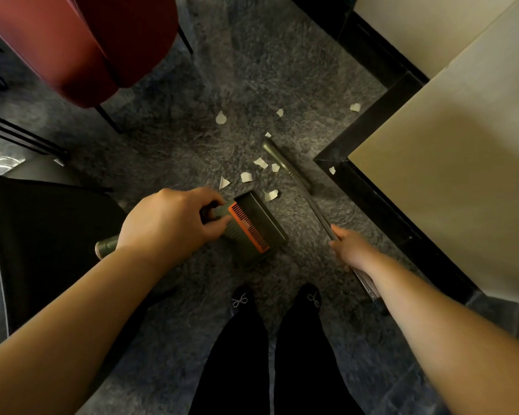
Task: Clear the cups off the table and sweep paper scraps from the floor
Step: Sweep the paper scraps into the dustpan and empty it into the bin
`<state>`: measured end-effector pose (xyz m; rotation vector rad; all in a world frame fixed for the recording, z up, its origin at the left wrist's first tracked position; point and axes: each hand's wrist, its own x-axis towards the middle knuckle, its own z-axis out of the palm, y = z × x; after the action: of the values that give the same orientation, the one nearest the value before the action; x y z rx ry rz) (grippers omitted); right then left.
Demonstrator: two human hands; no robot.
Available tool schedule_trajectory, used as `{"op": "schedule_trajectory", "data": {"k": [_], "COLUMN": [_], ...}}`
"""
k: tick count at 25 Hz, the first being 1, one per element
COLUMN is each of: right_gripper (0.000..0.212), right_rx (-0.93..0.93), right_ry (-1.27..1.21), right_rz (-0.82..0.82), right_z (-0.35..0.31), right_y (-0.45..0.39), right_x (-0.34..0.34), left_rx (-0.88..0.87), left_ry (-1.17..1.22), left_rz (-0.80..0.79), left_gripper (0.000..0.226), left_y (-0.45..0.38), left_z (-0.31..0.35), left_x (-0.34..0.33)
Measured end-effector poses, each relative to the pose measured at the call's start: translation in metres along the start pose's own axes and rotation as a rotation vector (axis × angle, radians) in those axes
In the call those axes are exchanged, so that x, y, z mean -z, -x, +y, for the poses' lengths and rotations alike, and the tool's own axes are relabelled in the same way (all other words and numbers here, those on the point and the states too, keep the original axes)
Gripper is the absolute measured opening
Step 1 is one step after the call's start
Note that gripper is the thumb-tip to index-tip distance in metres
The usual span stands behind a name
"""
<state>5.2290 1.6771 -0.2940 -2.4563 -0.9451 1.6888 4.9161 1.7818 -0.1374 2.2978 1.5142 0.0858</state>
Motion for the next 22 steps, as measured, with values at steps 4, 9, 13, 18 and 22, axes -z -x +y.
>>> {"op": "schedule_trajectory", "data": {"k": [4, 9, 13, 18, 22], "right_gripper": [0.056, 0.056, 0.058, 0.058, 0.055], "right_rx": [-0.011, -0.117, -0.140, -0.121, -0.042], "right_ry": [0.097, -0.119, -0.248, -0.294, -0.121], "right_rz": [-0.070, -0.190, -0.198, -0.116, -0.033], "right_z": [0.006, 0.028, 0.048, 0.031, -0.001], "right_y": [0.000, 0.057, 0.102, 0.089, 0.026], "right_x": [-0.021, -0.046, -0.047, -0.023, -0.008], "left_rx": [-0.022, -0.014, -0.007, -0.019, -0.013], "left_ry": [0.003, -0.009, -0.021, -0.029, -0.013], "left_rz": [0.031, 0.015, -0.016, -0.017, 0.003], "left_gripper": [0.024, 0.031, 0.031, 0.026, 0.028], "left_y": [-0.003, -0.011, -0.019, -0.016, -0.005], "left_z": [0.004, 0.015, 0.022, 0.028, 0.021], "left_x": [-0.001, 0.000, 0.002, -0.001, -0.003]}}
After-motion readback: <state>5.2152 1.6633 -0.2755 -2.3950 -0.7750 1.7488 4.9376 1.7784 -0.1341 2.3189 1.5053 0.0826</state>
